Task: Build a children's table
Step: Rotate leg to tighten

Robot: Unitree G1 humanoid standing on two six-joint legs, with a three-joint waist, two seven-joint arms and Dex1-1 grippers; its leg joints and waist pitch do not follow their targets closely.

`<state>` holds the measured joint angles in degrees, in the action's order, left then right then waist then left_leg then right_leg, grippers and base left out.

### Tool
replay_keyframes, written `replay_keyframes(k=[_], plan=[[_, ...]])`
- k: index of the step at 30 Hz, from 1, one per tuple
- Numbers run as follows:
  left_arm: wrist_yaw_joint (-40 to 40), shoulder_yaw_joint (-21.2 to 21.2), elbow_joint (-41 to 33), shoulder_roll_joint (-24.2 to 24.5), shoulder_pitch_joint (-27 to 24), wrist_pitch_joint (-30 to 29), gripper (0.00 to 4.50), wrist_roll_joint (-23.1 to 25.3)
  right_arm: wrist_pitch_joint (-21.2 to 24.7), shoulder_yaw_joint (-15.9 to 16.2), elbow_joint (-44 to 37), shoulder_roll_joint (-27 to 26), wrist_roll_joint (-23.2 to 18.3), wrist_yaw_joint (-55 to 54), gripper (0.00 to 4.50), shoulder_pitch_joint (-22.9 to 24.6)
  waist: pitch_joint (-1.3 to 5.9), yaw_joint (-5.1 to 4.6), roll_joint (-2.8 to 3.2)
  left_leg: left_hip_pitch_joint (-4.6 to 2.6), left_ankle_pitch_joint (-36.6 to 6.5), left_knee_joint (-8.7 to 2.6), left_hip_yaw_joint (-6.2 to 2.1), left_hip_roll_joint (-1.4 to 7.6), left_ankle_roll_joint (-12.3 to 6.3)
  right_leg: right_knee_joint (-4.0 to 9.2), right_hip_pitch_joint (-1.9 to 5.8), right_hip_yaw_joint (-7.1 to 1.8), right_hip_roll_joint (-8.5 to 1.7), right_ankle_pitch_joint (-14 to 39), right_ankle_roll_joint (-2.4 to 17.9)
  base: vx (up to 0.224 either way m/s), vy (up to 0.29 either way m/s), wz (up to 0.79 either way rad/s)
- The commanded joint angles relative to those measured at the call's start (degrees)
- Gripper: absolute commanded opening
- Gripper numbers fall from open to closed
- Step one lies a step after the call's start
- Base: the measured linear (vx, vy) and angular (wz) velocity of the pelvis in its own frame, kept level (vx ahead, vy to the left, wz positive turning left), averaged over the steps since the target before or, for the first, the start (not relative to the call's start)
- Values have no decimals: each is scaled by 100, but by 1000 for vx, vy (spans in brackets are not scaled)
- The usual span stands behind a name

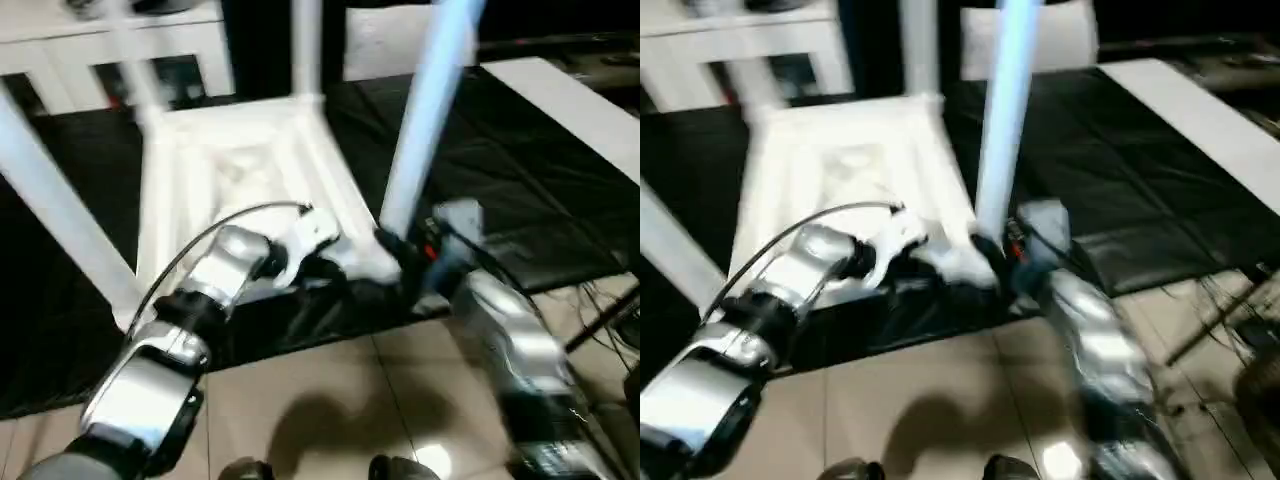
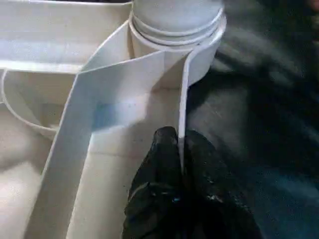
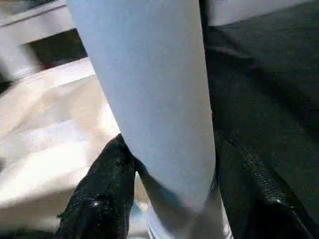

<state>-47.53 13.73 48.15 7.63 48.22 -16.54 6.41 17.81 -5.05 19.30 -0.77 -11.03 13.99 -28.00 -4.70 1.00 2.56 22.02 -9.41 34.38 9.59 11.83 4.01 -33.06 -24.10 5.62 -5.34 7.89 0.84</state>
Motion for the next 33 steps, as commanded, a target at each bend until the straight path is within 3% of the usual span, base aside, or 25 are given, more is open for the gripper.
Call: replay_keyframes(k=[1,3,4,6,7,8,9,11,16,20,22,23,24,26,27,29,30,32,33], plan=[[467,-319,-168,-120,335,149,0,-158,106,13,508,-409,-219,-355,233,-113,453,41,-16,-60,-1666,-452,-47,15,-163,437,350,-178,-270,2069,970,0,0,0],[408,-234,-143,-125,339,283,0,-95,-204,45,656,-456,-53,-525,254,-189,487,43,17,-66,-1427,-422,-16,11,-238,388,357,-210,-264,1518,1147,0,0,0],[408,-234,-143,-125,339,283,0,-95,-204,45,656,-456,-53,-525,271,-189,492,45,4,-60,-1346,-414,-6,3,-290,380,368,-210,-261,1376,1193,53,-11,5],[202,-128,-212,-23,260,475,0,-53,-351,-7,629,-454,-24,-485,281,-175,513,73,33,-54,-1090,-399,-4,14,-434,328,395,-216,-266,1014,1306,52,-14,4],[97,-98,-238,30,224,530,0,-57,-407,-20,577,-432,-7,-426,290,-158,551,102,25,-40,-779,-374,3,12,-561,268,430,-220,-255,560,1416,0,0,0],[58,-94,-238,48,216,539,0,-64,-432,-23,554,-417,0,-391,303,-151,551,102,25,-40,-779,-374,3,12,-561,268,430,-220,-255,560,1416,0,0,0],[-75,-22,-205,151,193,714,0,-23,-495,37,422,-298,72,-290,314,-89,568,145,40,-33,-458,-360,-3,23,-683,200,432,-223,-248,84,1538,0,0,0],[-319,50,-157,284,152,917,0,-22,-557,84,198,-118,97,-137,323,58,576,167,41,-27,-332,-346,-4,23,-768,170,437,-223,-249,-162,1612,0,0,0],[-1050,256,29,654,63,1643,0,51,-448,29,-812,448,-49,385,364,759,534,259,22,-73,-687,-373,27,62,-783,237,394,-244,-242,315,1489,0,0,0],[-1366,383,361,889,99,2301,0,189,-229,60,-1900,858,-257,898,403,1573,508,401,22,-110,-1067,-412,25,100,-521,303,360,-265,-266,1001,1211,0,0,0],[-1389,408,509,966,142,2621,0,250,-156,86,-2265,986,-389,1111,409,1861,486,399,15,-86,-1242,-430,19,80,-424,339,371,-263,-257,1248,1100,0,0,0],[-1450,307,653,992,206,2750,0,146,-143,142,-2535,1167,-438,1259,435,2117,459,374,31,-89,-1552,-464,17,67,-288,396,373,-249,-262,1766,962,0,0,0],[-1450,307,653,992,206,2750,0,146,-143,142,-2535,1167,-438,1259,435,2117,459,374,31,-89,-1552,-464,17,67,-288,396,373,-249,-262,1766,962,0,0,0],[-1681,192,703,1036,244,2769,0,-38,28,119,-2859,1261,-608,1344,449,2404,452,374,23,-136,-1781,-478,12,61,-216,461,360,-255,-278,2207,834,0,0,0],[-1722,186,731,1043,247,2851,0,-61,59,123,-2921,1271,-626,1356,449,2456,457,363,-2,-128,-1803,-482,4,56,-190,463,368,-252,-283,2284,820,0,0,0],[-1987,23,653,1072,198,2909,44,-323,196,200,-3179,1283,-645,1333,450,2718,489,383,22,-138,-1680,-473,1,65,-183,453,362,-260,-290,2183,836,0,0,0],[-1995,-21,610,1072,181,2882,55,-377,216,210,-3204,1281,-645,1323,450,2746,505,380,-2,-116,-1578,-471,-4,76,-194,431,373,-264,-290,1974,898,0,0,0],[-2020,-245,415,1068,102,2764,67,-642,330,254,-3335,1275,-649,1265,450,2877,513,407,16,-133,-1504,-469,1,110,-182,367,350,-276,-291,1572,1138,0,0,0],[-2013,-331,281,1074,41,2691,79,-751,391,262,-3382,1269,-643,1216,450,2914,509,391,-10,-105,-1527,-468,5,91,-199,350,380,-263,-286,1563,1169,0,0,0]])
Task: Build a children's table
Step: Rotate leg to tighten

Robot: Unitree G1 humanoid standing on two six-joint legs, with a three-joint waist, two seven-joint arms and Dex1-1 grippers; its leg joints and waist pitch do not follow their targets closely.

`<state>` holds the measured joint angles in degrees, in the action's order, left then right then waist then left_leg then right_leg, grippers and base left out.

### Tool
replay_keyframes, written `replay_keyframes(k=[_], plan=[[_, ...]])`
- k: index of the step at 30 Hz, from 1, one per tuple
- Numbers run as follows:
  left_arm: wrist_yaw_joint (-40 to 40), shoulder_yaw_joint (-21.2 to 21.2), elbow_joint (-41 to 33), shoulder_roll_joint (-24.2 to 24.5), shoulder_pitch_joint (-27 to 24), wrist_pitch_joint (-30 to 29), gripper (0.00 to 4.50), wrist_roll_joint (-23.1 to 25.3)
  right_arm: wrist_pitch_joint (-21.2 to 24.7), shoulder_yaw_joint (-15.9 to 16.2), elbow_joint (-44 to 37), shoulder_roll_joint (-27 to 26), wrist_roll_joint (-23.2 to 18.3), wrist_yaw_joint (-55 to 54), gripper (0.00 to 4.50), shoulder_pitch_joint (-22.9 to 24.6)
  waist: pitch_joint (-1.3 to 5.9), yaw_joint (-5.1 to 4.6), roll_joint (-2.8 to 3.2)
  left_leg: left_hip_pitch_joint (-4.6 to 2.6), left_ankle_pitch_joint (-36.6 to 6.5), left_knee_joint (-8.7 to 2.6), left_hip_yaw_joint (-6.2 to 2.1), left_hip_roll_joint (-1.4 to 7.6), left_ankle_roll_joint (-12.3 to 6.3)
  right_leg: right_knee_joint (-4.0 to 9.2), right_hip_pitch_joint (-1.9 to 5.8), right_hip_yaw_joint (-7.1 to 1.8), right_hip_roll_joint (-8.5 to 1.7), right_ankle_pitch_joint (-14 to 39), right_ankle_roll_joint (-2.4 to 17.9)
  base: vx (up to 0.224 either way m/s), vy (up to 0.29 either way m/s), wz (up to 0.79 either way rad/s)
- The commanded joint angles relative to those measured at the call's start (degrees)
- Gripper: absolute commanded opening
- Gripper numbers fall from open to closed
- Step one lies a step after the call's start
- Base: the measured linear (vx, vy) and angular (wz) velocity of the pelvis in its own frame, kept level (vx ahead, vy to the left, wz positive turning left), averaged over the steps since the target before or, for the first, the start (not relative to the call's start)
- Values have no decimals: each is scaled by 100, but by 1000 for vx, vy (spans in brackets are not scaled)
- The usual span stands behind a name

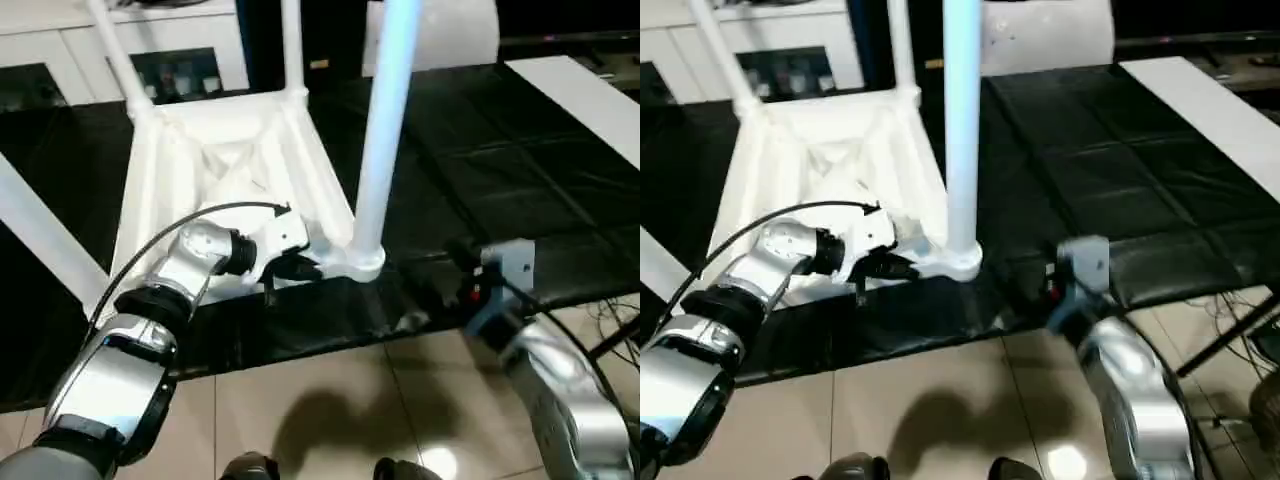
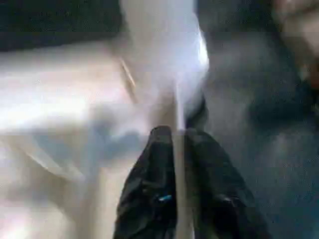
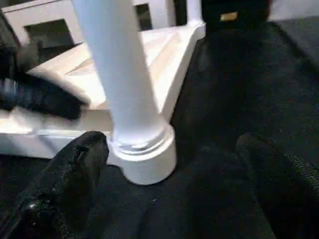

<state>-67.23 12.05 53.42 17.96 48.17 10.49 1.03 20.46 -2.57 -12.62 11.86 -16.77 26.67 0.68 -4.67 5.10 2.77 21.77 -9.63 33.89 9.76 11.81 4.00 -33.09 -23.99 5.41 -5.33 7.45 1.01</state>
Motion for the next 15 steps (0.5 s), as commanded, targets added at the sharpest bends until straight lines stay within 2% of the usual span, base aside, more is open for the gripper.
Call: replay_keyframes(k=[1,3,4,5,6,7,8,9,10,11,12,13,14,15], plan=[[15,-361,-642,35,-145,-260,90,-468,310,44,-289,-10,-70,-175,450,81,520,-8,-41,-89,-1489,-414,-11,97,-189,343,378,-244,-297,1627,1148,0,0,0],[201,-568,-1153,14,-428,-604,95,-714,532,137,-384,-26,-26,-300,450,103,500,-18,-35,-80,-1494,-415,-6,96,-207,357,368,-243,-304,1824,1117,0,0,0],[464,-657,-1486,-1,-651,-840,95,-743,686,255,-442,-12,40,-338,450,113,502,-27,-56,-87,-1533,-416,3,93,-196,370,366,-240,-298,1957,1070,0,0,0],[608,-698,-1663,-10,-773,-964,95,-749,761,320,-473,-2,80,-355,450,122,480,-41,-51,-63,-1558,-429,-8,94,-169,377,386,-231,-299,2158,976,0,0,0],[928,-798,-2089,-56,-1068,-1210,95,-784,863,441,-533,7,173,-395,450,144,465,-79,-62,-75,-1679,-435,-8,85,-130,418,372,-224,-288,2541,806,0,0,0],[1158,-882,-2406,-115,-1284,-1387,95,-824,882,495,-559,-11,228,-435,450,156,474,-97,-44,-108,-1771,-427,-11,86,-90,447,338,-220,-292,2777,692,0,0,0],[1435,-981,-2804,-195,-1560,-1636,95,-843,890,538,-600,-44,270,-488,450,174,474,-97,-44,-108,-1771,-427,-11,86,-90,447,338,-220,-292,2777,692,0,0,0],[1691,-1037,-3221,-270,-1864,-1769,95,-806,891,559,-640,-74,281,-524,450,191,471,-130,-68,-103,-1799,-428,-18,99,-75,476,330,-211,-303,2991,570,0,0,0],[1691,-1037,-3221,-270,-1864,-1769,95,-806,891,559,-640,-74,281,-524,450,191,446,-150,-69,-105,-1841,-432,-7,81,-97,527,296,-204,-278,3125,503,0,0,0],[2056,-1131,-3745,-424,-2254,-1971,95,-766,865,591,-684,-76,300,-534,450,217,478,-165,-75,-106,-1868,-424,-32,92,-61,491,315,-195,-282,3150,427,0,0,0],[2344,-1198,-4118,-546,-2541,-2110,95,-692,854,604,-710,-88,300,-549,450,235,441,-194,-70,-101,-1971,-442,-33,110,-68,535,286,-190,-268,3212,380,0,0,0],[2642,-1241,-4552,-700,-2872,-2186,95,-598,839,599,-725,-94,284,-566,450,243,417,-216,-127,-98,-2039,-443,-20,89,-92,581,262,-177,-243,3343,314,0,0,0],[2983,-1323,-4945,-911,-3179,-2324,95,-519,828,564,-711,-134,273,-629,450,226,438,-218,-105,-105,-2066,-432,-34,95,-70,554,277,-175,-262,3351,299,0,0,0],[3547,-1325,-5604,-1184,-3642,-2551,95,-325,883,508,-671,-166,257,-721,450,137,394,-229,-213,138,-2219,-547,-232,76,-106,431,444,36,-287,3299,227,0,0,0]])
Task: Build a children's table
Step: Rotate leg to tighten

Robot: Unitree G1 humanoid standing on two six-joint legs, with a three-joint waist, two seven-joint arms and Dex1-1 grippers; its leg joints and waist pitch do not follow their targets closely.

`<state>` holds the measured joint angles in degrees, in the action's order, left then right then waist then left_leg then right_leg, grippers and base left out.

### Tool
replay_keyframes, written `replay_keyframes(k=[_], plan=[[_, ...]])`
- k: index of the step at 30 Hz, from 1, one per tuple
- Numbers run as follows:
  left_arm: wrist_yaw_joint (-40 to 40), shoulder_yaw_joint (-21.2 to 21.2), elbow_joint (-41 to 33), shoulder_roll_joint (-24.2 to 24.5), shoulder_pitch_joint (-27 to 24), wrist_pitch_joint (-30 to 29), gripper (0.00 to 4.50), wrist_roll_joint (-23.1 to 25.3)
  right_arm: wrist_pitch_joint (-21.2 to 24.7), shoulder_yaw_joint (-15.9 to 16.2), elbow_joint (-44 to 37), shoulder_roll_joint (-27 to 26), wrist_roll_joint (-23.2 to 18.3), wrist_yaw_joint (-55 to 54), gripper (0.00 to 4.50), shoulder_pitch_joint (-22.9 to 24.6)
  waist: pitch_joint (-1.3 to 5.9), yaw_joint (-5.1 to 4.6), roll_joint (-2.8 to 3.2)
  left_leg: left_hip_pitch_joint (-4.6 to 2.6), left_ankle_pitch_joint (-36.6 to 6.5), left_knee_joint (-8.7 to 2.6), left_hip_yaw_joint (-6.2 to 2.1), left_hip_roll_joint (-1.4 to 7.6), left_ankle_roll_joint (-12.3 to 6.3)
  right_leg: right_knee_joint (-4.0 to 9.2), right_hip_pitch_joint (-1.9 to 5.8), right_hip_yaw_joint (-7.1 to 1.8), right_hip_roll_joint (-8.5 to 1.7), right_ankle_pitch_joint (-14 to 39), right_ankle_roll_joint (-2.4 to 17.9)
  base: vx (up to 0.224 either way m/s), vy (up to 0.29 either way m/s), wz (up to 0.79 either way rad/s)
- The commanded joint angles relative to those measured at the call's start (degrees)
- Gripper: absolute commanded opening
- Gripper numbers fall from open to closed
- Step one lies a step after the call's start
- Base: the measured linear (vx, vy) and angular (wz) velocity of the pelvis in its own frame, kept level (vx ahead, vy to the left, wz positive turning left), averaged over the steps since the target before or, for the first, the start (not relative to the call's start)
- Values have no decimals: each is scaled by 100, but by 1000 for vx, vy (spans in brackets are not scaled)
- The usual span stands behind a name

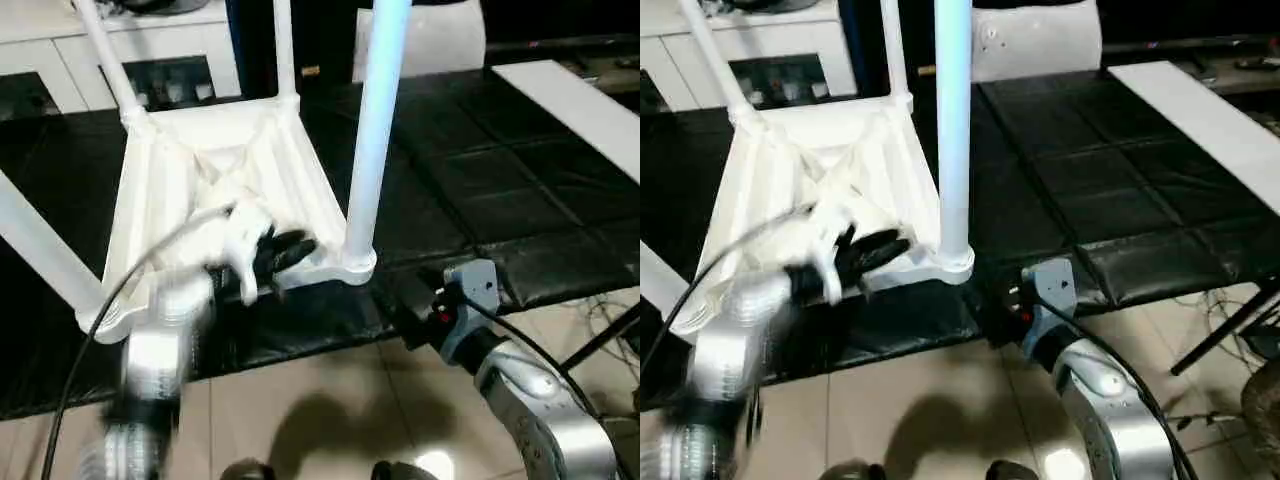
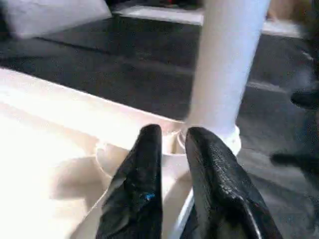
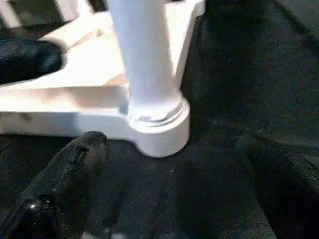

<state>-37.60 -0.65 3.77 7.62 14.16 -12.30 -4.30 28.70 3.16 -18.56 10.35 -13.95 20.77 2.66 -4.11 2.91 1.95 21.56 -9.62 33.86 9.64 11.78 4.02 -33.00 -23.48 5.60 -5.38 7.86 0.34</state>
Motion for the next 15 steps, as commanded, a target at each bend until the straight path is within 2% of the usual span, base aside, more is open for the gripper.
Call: replay_keyframes(k=[1,2,3,4,5,6,7,8,9,10,11,12,13,14,15], plan=[[775,-60,-836,-251,-376,-370,95,262,58,-72,-51,-27,3,-170,450,-99,295,-48,-12,201,-2595,-679,-329,157,-90,426,397,116,-202,3290,254,-12,-15,28],[868,-55,-929,-300,-435,-419,95,290,56,-76,-36,-26,20,-185,450,-122,309,-94,62,126,-3388,-760,-584,323,-8,378,386,156,-166,2902,260,-12,-15,28],[1047,-82,-1063,-399,-527,-484,95,297,81,-68,-37,-27,25,-193,450,-142,330,-210,150,48,-3902,-942,-998,597,-6,10,411,113,-59,1862,554,27,-63,56],[1138,-95,-1128,-445,-570,-514,95,299,99,-63,-42,-27,22,-195,450,-149,310,-234,185,10,-4081,-1042,-1173,684,-79,-207,358,100,16,1488,730,20,-117,57],[1161,-98,-1144,-456,-581,-521,95,300,104,-62,-44,-27,21,-195,450,-151,265,-260,166,-27,-4299,-1158,-1399,745,-207,-543,291,37,120,1403,921,20,-117,57],[1518,-114,-1507,-575,-809,-826,95,368,127,13,-103,66,71,-141,450,-109,251,-242,23,-216,-3934,-1141,-971,1106,-288,-682,157,-158,30,1162,794,17,-185,55],[1518,-114,-1507,-575,-809,-826,95,368,127,13,-103,66,71,-141,450,-109,212,-186,-27,-108,-3747,-1150,-820,1055,-377,-697,232,-307,-1,1277,724,47,-292,41],[1689,-87,-1783,-633,-1002,-996,95,420,137,22,-145,104,104,-136,450,-59,169,-68,-275,-82,-3563,-642,-344,551,-344,-91,52,-588,-76,2595,790,47,-292,41],[1781,-72,-2000,-707,-1149,-1102,95,436,135,-3,-168,93,100,-165,450,-26,115,-15,-498,-459,-2710,874,171,-337,-195,873,-569,-337,-53,4815,350,59,-267,17],[1846,-51,-2181,-752,-1270,-1144,95,480,129,-21,-202,94,74,-163,450,12,224,69,-626,105,-1436,1196,104,-419,-447,770,-40,-724,-370,6541,-439,101,-159,-5],[1872,-49,-2260,-776,-1320,-1167,95,490,123,-19,-221,104,62,-149,450,30,368,294,-547,329,-1029,822,-93,-367,-424,446,358,-1091,-479,5796,-1321,101,-159,-5],[1844,-15,-2372,-733,-1385,-1174,95,450,68,-67,-250,69,58,-223,450,43,398,352,-493,240,-971,577,-178,-304,-494,379,346,-1205,-449,5017,-1466,41,-169,10],[1831,-5,-2393,-711,-1399,-1144,95,438,61,-90,-268,68,54,-244,450,43,538,378,-430,33,-553,223,-297,-251,-663,221,436,-1045,-228,2952,-1359,-43,-199,36],[1857,11,-2420,-679,-1411,-1133,95,415,63,-111,-287,70,52,-254,450,41,469,264,-358,-70,-206,99,-372,-113,-975,196,272,-810,23,1534,-1014,-43,-199,36],[1884,8,-2422,-674,-1413,-1132,95,411,68,-116,-295,76,52,-251,450,38,400,256,-319,-152,-565,15,-334,14,-1101,407,192,-661,24,1782,-757,-37,-172,29]])
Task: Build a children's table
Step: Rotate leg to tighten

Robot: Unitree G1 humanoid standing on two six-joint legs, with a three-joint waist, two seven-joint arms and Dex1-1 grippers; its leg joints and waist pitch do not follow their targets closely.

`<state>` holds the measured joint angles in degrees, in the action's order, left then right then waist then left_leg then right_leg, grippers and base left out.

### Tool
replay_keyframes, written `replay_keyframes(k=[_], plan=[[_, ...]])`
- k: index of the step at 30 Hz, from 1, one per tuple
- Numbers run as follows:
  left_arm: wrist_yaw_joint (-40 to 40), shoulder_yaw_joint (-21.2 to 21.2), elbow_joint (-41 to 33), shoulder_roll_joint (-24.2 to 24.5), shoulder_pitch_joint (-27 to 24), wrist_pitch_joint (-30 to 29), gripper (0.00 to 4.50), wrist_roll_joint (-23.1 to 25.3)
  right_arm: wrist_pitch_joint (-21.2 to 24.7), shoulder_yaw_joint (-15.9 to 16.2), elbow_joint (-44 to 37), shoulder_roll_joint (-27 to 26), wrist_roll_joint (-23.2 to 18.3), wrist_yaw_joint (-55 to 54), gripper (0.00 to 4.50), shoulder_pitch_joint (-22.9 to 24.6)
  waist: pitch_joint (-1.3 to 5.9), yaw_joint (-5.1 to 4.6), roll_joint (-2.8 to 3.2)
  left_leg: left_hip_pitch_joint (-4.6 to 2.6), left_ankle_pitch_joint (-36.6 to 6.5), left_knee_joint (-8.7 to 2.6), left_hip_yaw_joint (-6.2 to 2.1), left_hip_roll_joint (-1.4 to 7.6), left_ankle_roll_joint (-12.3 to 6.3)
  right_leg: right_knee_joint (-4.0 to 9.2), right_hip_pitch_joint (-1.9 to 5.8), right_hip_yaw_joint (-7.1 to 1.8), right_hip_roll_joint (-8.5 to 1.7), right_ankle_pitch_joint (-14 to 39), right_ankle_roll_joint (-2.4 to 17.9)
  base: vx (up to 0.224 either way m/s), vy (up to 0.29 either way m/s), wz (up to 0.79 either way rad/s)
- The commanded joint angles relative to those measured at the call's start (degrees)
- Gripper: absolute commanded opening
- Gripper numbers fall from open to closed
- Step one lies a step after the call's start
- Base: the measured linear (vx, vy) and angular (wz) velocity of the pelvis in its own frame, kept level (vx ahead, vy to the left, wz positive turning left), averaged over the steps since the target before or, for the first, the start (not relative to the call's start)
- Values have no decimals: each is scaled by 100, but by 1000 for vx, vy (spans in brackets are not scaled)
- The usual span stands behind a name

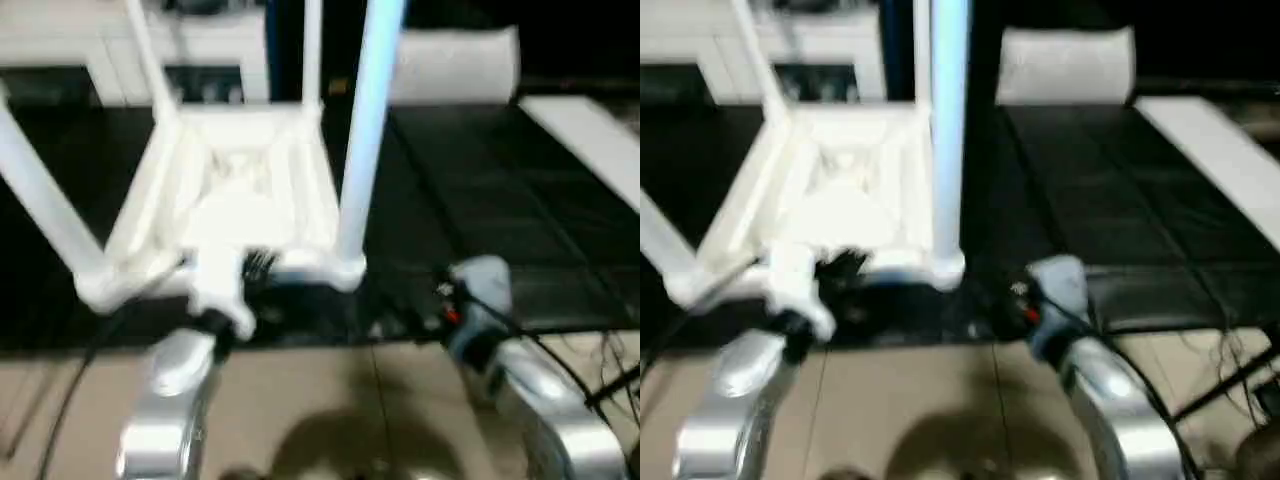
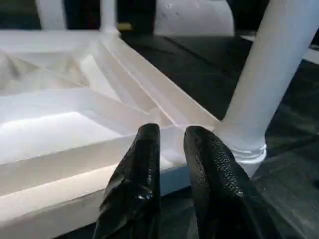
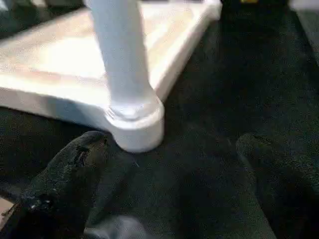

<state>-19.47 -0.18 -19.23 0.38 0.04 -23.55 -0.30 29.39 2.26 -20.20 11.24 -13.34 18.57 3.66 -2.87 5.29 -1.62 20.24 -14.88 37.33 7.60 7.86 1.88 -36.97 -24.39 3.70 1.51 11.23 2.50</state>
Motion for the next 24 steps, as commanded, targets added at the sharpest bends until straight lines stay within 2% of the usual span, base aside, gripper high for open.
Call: replay_keyframes(k=[1,2,3,4,5,6,7,8,9,10,11,12,13,14,15,16,17,18,19,20,21,22,23,24], plan=[[97,-47,-107,80,9,38,95,7,24,-85,-167,-24,-43,-53,450,-54,214,-15,16,-20,-352,-318,-57,316,-798,921,288,-432,-662,2091,-965,-41,-112,17],[175,-130,-144,26,-6,-23,95,-87,31,-102,-217,8,-71,-45,450,-11,172,-15,12,-116,-691,-257,62,140,-507,1125,304,-325,-659,3572,-1137,-41,-112,17],[203,-148,-159,16,-19,-31,95,-99,23,-94,-229,27,-67,-35,450,10,162,-14,43,-298,-1031,-314,105,176,-376,1265,299,-208,-632,4343,-1288,-49,-64,12],[182,-127,-168,59,-75,8,95,-71,-23,-70,-240,79,-34,0,450,54,119,-54,62,-356,-1259,-360,87,243,-374,1343,309,-47,-594,4461,-1314,-67,-25,7],[186,-125,-194,55,-99,-11,95,-58,-32,-67,-238,90,-41,12,450,62,117,-168,132,-558,-1914,-475,-9,522,-345,1466,350,315,-597,4259,-1261,-67,-25,7],[198,-122,-257,37,-151,-66,95,-27,-46,-62,-234,109,-60,36,450,77,47,-31,366,-322,-3627,-1293,-448,1614,-371,28,798,314,-714,2640,-637,-62,25,1],[201,-101,-307,46,-188,-97,95,-30,-68,-71,-221,109,-51,39,450,80,-23,71,330,-93,-4217,-1335,-309,1443,-96,-348,749,331,-718,1820,-260,-55,20,-2],[203,-83,-342,57,-213,-116,95,-35,-84,-78,-212,107,-40,40,450,82,-6,106,225,-297,-4986,-1540,-33,1343,-108,-863,707,125,-630,1680,-63,-55,20,-2],[223,-56,-373,73,-259,-123,95,-53,-96,-98,-196,114,-46,49,450,83,-15,241,165,-451,-4828,-1158,192,1119,-11,-563,688,-390,-829,3243,-139,7,-73,2],[248,-34,-395,96,-314,-115,95,-83,-101,-117,-175,117,-51,44,450,75,-96,41,-116,-721,-4317,-504,313,643,195,345,271,-451,-871,5192,-273,97,-127,-17],[257,-25,-401,108,-338,-107,95,-99,-100,-123,-165,117,-50,35,450,69,-49,169,-179,-11,-1416,587,137,252,-212,1137,798,-979,-1669,6858,-378,97,-127,-17],[263,-16,-401,123,-363,-96,95,-94,-94,-116,-165,129,-54,50,450,64,182,368,-58,239,-775,584,-37,226,-316,963,1199,-1259,-1699,5939,-198,153,-73,-13],[272,-7,-404,137,-380,-90,95,-93,-88,-109,-170,142,-61,61,450,63,56,393,-148,290,-441,558,-116,158,-395,927,1074,-1183,-1390,5141,13,138,-38,15],[291,11,-420,161,-403,-80,95,-57,-91,-98,-180,164,-82,96,450,68,79,386,-104,298,-76,294,-142,119,-435,866,1202,-961,-1198,4007,397,138,-38,15],[298,9,-447,157,-417,-96,95,-67,-104,-79,-175,191,-83,137,450,71,112,336,-73,208,327,-8,-80,131,-502,889,1247,-718,-967,3148,704,96,-18,17],[301,5,-465,152,-425,-109,95,-78,-113,-67,-171,208,-81,162,450,73,153,344,106,132,481,-191,-96,219,-495,879,1244,-578,-935,2814,756,138,51,12],[294,13,-484,176,-438,-112,95,-75,-153,-63,-149,214,-46,157,450,72,192,331,239,-12,380,-432,-134,341,-481,826,1161,-406,-793,2433,656,138,51,12],[274,19,-509,214,-439,-135,95,-78,-149,-106,-129,164,-51,95,450,59,354,-35,357,-782,-205,-736,-792,893,-1270,90,649,-75,-476,1410,321,186,60,10],[274,18,-511,215,-438,-137,95,-81,-149,-108,-127,163,-52,93,450,58,452,-188,318,-1044,-27,-763,-1100,1118,-1876,-257,407,-53,-528,1282,100,198,16,7],[277,2,-531,229,-421,-158,95,-111,-157,-120,-116,151,-60,73,450,47,545,-278,320,-1161,946,-597,-1214,1139,-2772,-553,50,-69,-591,1156,-427,198,16,7],[287,-22,-536,258,-401,-171,95,-156,-175,-101,-114,152,-49,65,450,44,417,-313,277,-874,1475,-615,-962,1010,-3048,-675,-87,-110,-631,814,-759,169,13,2],[288,-27,-514,283,-376,-172,95,-162,-180,-96,-116,147,-53,59,450,47,419,-377,218,-763,1441,-688,-800,940,-3050,-670,-101,-118,-628,552,-773,139,-17,9],[288,-31,-479,323,-339,-172,95,-167,-184,-94,-118,134,-62,49,450,52,413,-394,200,-703,1340,-708,-662,829,-2989,-602,-121,-114,-618,338,-739,139,-17,9],[280,-44,-407,361,-264,-185,95,-178,-239,-70,-104,144,-13,39,450,62,308,-441,-26,-293,43,-574,-86,151,-2167,324,240,-382,-783,-340,-202,111,-65,3]])
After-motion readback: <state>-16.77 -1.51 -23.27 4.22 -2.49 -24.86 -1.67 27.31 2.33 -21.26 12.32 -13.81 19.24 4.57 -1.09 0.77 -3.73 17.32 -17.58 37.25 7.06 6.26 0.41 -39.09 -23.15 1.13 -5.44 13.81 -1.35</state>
